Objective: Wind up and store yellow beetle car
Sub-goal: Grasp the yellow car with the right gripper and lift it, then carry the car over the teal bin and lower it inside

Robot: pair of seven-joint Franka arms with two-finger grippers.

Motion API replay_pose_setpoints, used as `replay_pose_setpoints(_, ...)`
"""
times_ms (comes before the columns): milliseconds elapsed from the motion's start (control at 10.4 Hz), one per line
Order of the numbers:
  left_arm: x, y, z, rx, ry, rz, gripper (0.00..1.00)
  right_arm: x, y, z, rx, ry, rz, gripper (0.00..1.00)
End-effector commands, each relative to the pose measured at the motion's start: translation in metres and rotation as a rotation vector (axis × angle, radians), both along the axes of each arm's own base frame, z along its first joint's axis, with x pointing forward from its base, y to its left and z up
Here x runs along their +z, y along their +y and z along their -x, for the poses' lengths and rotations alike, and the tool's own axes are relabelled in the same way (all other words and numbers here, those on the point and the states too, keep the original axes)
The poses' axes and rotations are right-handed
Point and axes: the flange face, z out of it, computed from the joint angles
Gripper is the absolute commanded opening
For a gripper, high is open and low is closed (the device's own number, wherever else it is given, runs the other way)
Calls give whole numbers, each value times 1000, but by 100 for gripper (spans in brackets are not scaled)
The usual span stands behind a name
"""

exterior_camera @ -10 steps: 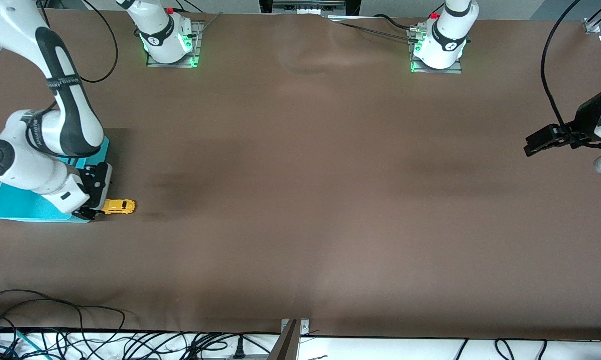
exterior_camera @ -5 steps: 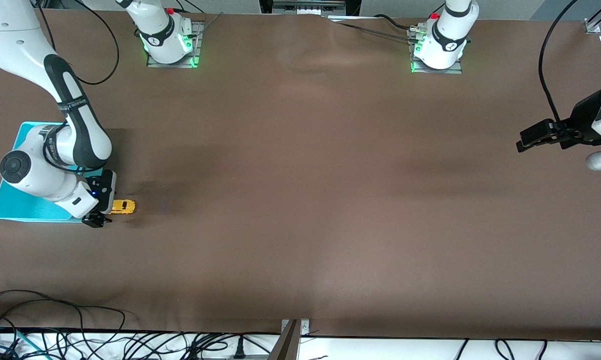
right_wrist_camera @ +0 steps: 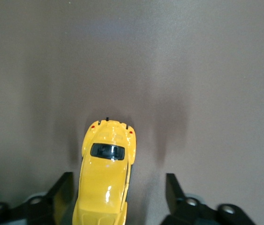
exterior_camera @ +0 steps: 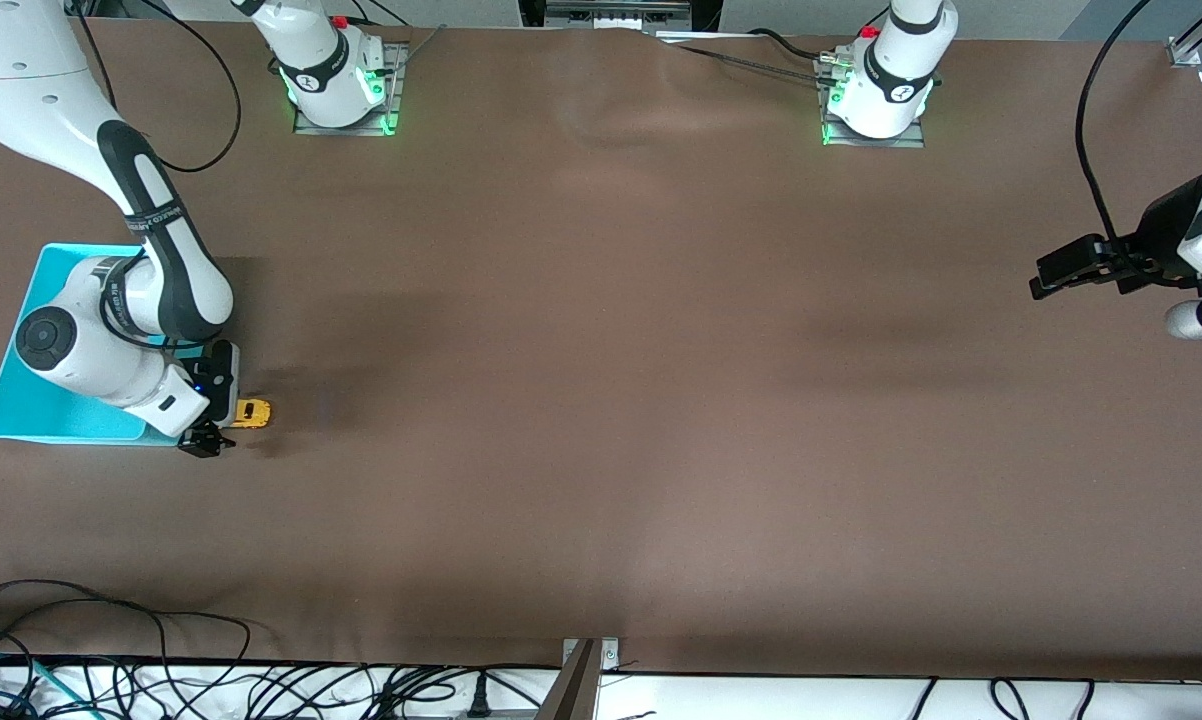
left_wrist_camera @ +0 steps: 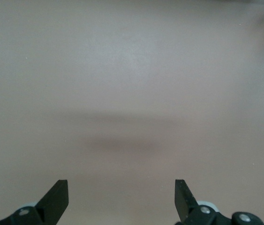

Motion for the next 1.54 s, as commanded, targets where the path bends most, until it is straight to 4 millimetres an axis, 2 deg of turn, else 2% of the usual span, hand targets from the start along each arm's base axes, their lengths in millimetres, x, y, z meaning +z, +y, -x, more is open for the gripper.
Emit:
replay_pose_setpoints(0,9,3,4,-14,1,27,100,-7,-2,-1,35,0,-10,33)
replay_pose_setpoints(96,9,3,4,-16,0,27,100,-7,-2,0,45,1,-10,14)
replay_pose_setpoints(192,9,0,4,-20,1,27,100,-2,-1,0,47,3,-8,0)
replay_pose_setpoints(288,9,-2,4,-25,3,26,100,15,1,1,53,14,-4,0)
replay_pose_setpoints(385,9,-1,4,-22,3,30,100,48,16,3,77,43,-9,0)
replay_pose_setpoints(673,12,-3,6,-27,-2,31,100,128,34,23,116,156,7,0)
replay_pose_setpoints(865,33,3,20,-16,-23,22,100,172,33,38,194,182,20,0)
replay_pose_setpoints(1058,32,4,20,-13,-11,24,100,195,-5,52,292,191,29,0)
replay_pose_setpoints(1250,33,-3,21,-24,-12,22,100,192,-67,68,468,216,41,0)
replay_pose_setpoints(1442,33,0,21,-19,-12,26,100,179,-120,77,559,242,80,0)
